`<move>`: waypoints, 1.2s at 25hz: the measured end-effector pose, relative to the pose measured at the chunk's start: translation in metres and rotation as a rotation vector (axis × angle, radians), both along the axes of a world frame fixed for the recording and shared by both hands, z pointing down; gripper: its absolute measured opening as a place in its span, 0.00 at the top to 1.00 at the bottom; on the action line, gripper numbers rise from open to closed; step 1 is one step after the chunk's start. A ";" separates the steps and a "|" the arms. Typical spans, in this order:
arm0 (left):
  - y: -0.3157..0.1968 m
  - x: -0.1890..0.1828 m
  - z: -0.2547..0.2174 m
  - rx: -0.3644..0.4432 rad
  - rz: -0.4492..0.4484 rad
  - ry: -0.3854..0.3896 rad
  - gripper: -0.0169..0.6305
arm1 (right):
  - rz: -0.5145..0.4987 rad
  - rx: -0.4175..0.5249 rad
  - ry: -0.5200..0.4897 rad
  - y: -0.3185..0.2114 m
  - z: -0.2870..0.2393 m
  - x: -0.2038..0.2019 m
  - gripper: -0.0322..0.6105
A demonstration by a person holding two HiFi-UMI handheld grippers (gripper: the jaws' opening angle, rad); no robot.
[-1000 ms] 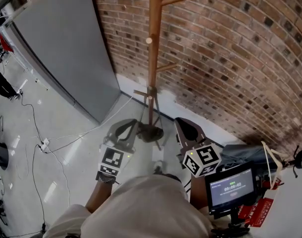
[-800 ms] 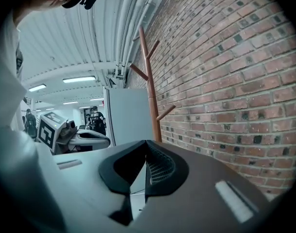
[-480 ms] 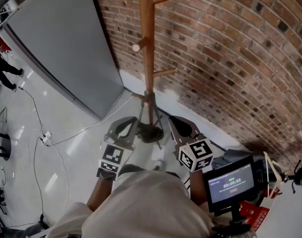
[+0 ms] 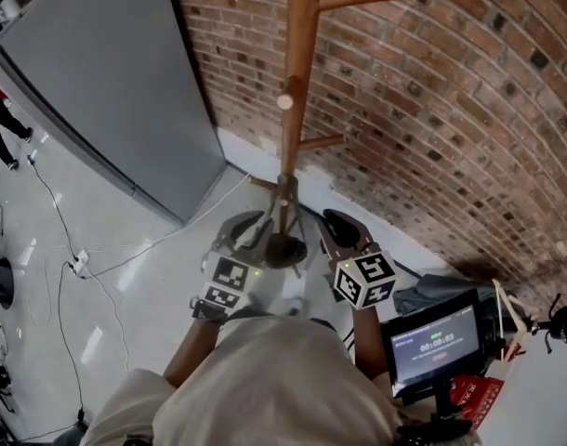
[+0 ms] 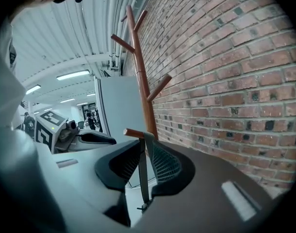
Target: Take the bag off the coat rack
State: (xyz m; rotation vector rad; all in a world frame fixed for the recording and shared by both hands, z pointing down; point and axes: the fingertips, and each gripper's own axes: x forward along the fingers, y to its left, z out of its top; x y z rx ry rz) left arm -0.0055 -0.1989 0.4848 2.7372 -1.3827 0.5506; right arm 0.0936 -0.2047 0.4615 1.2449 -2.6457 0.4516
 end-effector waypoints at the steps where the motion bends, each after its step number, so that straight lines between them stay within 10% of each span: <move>1: -0.005 0.000 0.005 -0.012 0.007 0.004 0.86 | 0.010 0.003 0.004 -0.005 0.004 -0.002 0.83; 30: -0.066 0.016 0.083 -0.159 0.141 0.057 0.77 | 0.045 -0.010 0.123 -0.064 0.059 -0.054 0.77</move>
